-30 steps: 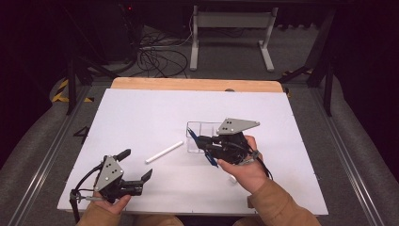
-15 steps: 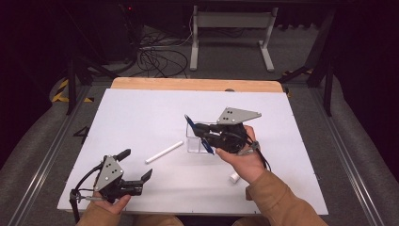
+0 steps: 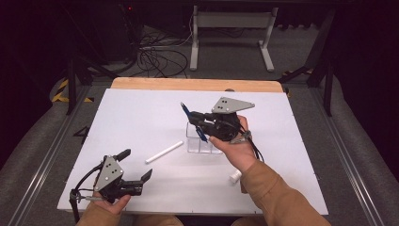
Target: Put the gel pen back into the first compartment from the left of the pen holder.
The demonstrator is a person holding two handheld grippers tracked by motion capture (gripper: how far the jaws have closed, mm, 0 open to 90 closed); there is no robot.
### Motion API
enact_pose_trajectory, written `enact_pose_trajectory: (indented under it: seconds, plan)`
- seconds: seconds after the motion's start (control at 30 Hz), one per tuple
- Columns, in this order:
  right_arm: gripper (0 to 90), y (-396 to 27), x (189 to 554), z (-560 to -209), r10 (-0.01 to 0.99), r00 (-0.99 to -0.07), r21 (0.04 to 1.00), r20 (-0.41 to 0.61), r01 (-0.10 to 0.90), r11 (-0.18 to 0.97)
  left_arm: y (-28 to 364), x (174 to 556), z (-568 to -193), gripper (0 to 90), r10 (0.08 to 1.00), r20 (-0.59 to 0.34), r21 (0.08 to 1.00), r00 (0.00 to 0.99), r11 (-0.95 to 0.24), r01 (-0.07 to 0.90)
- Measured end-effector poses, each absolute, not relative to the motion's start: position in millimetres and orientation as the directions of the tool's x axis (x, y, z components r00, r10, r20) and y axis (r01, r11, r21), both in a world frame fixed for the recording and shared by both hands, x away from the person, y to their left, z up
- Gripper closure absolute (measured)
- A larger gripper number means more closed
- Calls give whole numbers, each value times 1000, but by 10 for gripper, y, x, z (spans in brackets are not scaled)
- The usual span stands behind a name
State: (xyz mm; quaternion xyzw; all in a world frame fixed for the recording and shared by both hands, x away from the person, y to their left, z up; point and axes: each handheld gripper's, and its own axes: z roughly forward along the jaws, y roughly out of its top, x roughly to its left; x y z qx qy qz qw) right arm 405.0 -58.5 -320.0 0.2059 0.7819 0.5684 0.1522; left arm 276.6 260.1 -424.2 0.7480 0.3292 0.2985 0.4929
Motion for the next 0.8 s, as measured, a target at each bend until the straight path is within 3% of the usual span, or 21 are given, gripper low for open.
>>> enact_pose_trajectory:
  seconds: [0.8]
  plan:
    - [796, -354, 4370, -3388, 524, -852, 955, -2, 154, 254, 2604, 2757, -4246, 67, 787, 118, 934, 606, -296, 201]
